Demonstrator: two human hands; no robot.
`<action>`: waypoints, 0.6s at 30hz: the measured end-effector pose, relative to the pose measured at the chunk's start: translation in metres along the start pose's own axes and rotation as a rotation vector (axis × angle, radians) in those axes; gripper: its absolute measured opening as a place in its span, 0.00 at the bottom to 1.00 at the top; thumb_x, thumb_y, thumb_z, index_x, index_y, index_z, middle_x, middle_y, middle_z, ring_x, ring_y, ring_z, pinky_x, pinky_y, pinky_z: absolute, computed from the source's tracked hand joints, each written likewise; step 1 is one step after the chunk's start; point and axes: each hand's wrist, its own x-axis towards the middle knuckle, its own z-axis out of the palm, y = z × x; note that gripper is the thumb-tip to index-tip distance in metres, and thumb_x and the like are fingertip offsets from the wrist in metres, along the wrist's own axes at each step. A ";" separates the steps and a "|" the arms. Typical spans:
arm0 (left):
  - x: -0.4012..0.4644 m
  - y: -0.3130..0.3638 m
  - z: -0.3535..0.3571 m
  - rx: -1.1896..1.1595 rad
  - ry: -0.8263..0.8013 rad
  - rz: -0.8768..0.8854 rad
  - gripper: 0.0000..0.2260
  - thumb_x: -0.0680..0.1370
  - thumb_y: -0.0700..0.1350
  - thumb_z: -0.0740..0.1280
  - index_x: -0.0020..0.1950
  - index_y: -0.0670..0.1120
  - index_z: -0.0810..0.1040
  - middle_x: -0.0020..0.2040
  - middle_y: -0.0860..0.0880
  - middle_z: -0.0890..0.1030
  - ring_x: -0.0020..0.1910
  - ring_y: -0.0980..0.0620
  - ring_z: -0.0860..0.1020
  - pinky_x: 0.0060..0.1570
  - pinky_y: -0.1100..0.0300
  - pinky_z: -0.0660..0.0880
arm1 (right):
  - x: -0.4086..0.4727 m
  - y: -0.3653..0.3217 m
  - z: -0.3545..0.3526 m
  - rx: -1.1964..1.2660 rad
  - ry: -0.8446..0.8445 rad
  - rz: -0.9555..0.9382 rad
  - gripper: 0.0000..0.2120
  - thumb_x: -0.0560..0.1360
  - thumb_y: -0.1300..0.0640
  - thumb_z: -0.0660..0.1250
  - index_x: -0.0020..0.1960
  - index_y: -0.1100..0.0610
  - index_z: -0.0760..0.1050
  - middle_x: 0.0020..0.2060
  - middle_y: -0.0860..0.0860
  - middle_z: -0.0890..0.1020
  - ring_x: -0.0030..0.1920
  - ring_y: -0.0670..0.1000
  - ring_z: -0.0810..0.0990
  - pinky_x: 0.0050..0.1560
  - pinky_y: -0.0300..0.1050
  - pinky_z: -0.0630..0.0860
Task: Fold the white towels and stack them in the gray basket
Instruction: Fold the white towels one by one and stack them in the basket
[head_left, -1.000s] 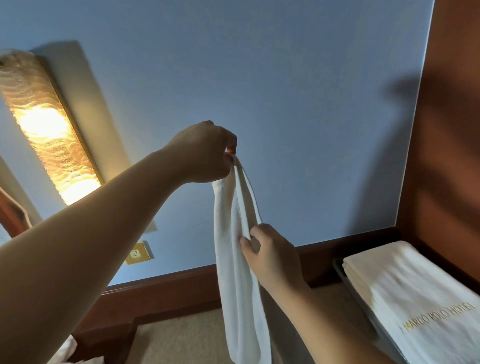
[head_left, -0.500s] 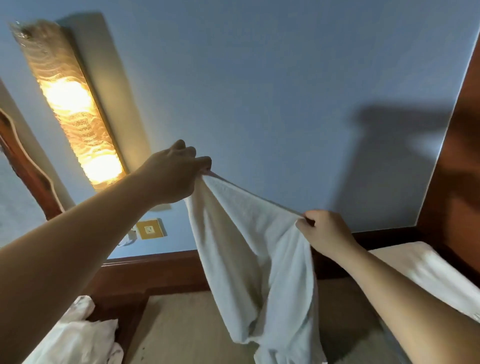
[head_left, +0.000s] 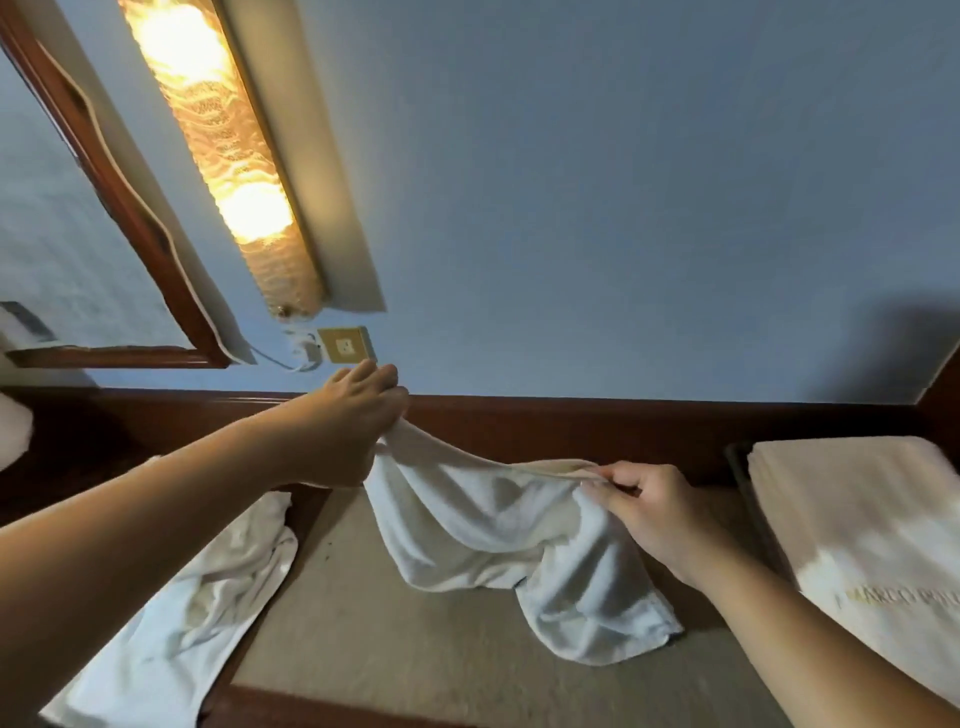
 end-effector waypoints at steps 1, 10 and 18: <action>-0.008 0.007 0.009 -0.010 -0.058 -0.019 0.14 0.75 0.55 0.68 0.54 0.52 0.67 0.55 0.51 0.64 0.54 0.49 0.64 0.62 0.52 0.70 | -0.006 0.006 0.005 -0.082 -0.058 0.013 0.07 0.80 0.44 0.70 0.53 0.43 0.85 0.47 0.37 0.86 0.51 0.39 0.83 0.53 0.43 0.81; -0.055 0.029 0.059 0.037 0.245 0.145 0.13 0.72 0.44 0.80 0.53 0.53 0.80 0.46 0.47 0.72 0.42 0.46 0.72 0.38 0.52 0.72 | -0.068 0.046 0.078 -0.594 -0.586 -0.032 0.16 0.85 0.52 0.60 0.39 0.52 0.68 0.45 0.46 0.70 0.39 0.47 0.71 0.41 0.38 0.66; -0.086 0.043 0.021 -0.054 0.629 0.145 0.12 0.79 0.39 0.71 0.62 0.47 0.84 0.47 0.43 0.76 0.43 0.43 0.71 0.39 0.47 0.71 | -0.115 0.059 0.152 -0.732 -0.278 0.148 0.24 0.81 0.47 0.65 0.32 0.58 0.64 0.29 0.48 0.64 0.33 0.52 0.70 0.35 0.45 0.61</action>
